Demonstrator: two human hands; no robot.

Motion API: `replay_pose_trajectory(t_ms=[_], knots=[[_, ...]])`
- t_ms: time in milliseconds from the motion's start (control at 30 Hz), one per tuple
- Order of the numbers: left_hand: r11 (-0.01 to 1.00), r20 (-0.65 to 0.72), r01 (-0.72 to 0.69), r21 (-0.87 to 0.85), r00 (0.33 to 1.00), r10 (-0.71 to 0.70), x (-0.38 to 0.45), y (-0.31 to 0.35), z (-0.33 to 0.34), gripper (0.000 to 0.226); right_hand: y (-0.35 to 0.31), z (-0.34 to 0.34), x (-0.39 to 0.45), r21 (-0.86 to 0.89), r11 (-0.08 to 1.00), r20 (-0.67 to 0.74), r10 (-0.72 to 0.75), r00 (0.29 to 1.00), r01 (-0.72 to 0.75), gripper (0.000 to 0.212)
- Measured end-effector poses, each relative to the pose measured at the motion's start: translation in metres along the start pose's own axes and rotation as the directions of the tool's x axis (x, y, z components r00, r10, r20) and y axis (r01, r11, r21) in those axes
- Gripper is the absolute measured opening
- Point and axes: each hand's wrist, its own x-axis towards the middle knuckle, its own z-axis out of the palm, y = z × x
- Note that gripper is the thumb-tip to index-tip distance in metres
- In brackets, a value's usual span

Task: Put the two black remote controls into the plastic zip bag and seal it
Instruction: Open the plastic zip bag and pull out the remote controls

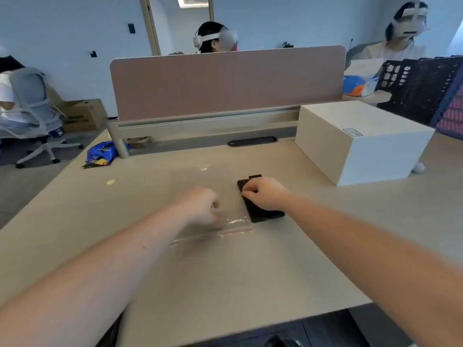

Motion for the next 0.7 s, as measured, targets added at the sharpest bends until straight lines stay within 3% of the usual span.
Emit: replay_pose_trajectory(t_ms=[167, 333, 467, 700], knots=[[0.997, 0.063, 0.076, 0.013, 0.995, -0.077, -0.023, 0.005, 0.013, 0.068, 0.002, 0.001, -0.014, -0.024, 1.0, 0.007, -0.012, 1.0, 0.012, 0.028], [0.995, -0.021, -0.033, 0.094, 0.999, 0.035, -0.026, 0.003, 0.024, 0.029, -0.001, 0.003, -0.015, -0.012, 0.999, -0.002, -0.033, 0.999, 0.033, 0.028], [0.996, -0.065, -0.05, 0.078, 0.996, 0.055, -0.022, 0.004, 0.03, 0.025, -0.002, 0.008, -0.021, 0.049, 0.998, -0.021, -0.046, 0.999, 0.047, 0.027], [0.957, -0.2, 0.173, -0.233, 0.954, -0.222, -0.018, -0.008, 0.015, 0.025, -0.009, 0.005, -0.026, 0.165, 0.986, -0.178, 0.018, 0.984, 0.012, 0.025]])
